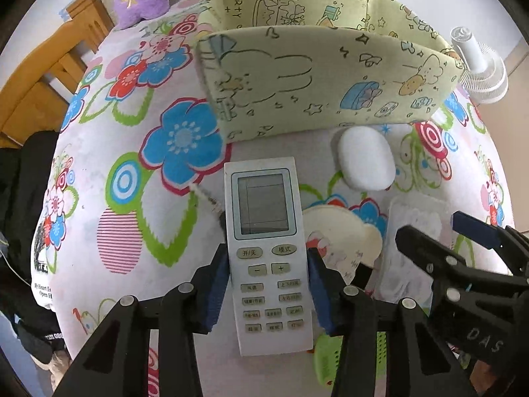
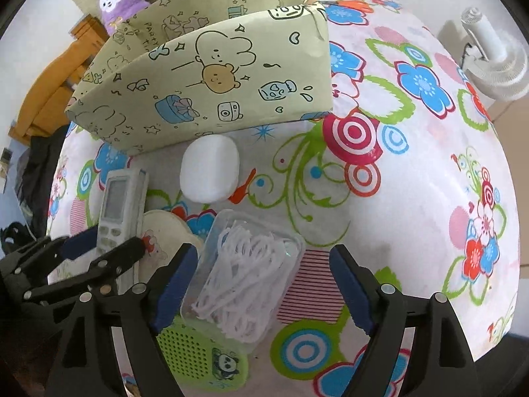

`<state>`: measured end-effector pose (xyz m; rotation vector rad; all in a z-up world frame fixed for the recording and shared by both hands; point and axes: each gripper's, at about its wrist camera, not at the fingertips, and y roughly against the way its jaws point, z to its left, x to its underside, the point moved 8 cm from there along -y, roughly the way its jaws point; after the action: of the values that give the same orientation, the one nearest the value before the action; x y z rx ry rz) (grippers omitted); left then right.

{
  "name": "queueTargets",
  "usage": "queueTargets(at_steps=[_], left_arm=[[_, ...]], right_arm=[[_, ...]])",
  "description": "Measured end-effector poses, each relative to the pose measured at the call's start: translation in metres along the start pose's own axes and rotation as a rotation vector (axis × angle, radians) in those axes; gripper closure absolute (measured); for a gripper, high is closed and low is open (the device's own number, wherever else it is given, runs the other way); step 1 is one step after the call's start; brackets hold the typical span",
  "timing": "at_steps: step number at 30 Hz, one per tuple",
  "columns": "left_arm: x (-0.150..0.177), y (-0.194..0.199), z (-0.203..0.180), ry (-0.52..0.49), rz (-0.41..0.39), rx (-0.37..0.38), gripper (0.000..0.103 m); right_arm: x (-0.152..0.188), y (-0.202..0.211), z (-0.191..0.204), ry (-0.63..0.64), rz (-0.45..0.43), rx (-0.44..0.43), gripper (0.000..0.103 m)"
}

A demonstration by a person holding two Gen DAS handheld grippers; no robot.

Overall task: Organize rigid objects
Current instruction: 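Lift the remote with the left tool while the right tool lifts the floss box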

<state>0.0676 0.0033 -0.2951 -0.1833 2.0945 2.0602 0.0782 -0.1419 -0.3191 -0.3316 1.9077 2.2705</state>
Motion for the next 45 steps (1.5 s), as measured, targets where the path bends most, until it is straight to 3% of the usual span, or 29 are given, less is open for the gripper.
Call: queueTargets(at_steps=[5, 8, 10, 13, 15, 23, 35, 45], left_arm=[[0.015, 0.005, 0.001, 0.002, -0.012, -0.005, 0.057], [0.023, 0.006, -0.009, -0.037, -0.026, -0.021, 0.057], [0.026, 0.007, -0.013, -0.038, -0.033, -0.005, 0.057], [0.019, 0.009, -0.026, -0.035, -0.039, 0.015, 0.057], [0.018, 0.011, -0.031, -0.049, -0.051, 0.010, 0.057], [0.013, 0.016, -0.042, -0.042, -0.070, 0.022, 0.058], [0.004, 0.037, -0.061, -0.050, -0.097, 0.031, 0.058], [-0.020, 0.056, -0.055, -0.060, -0.127, 0.006, 0.058]], right_arm=[[0.008, 0.001, -0.005, -0.044, -0.033, 0.059, 0.009], [0.020, -0.010, -0.006, -0.076, 0.025, 0.073, 0.008], [0.024, -0.012, -0.003, -0.073, 0.008, 0.096, 0.007], [0.023, -0.010, 0.006, -0.057, -0.018, 0.082, 0.017], [0.020, -0.008, 0.015, -0.027, -0.028, 0.069, 0.035], [0.009, 0.000, 0.025, 0.010, -0.049, 0.134, 0.039], [-0.009, 0.028, 0.019, 0.028, -0.075, 0.120, 0.039], [-0.035, 0.051, 0.008, 0.039, -0.109, 0.113, 0.039]])
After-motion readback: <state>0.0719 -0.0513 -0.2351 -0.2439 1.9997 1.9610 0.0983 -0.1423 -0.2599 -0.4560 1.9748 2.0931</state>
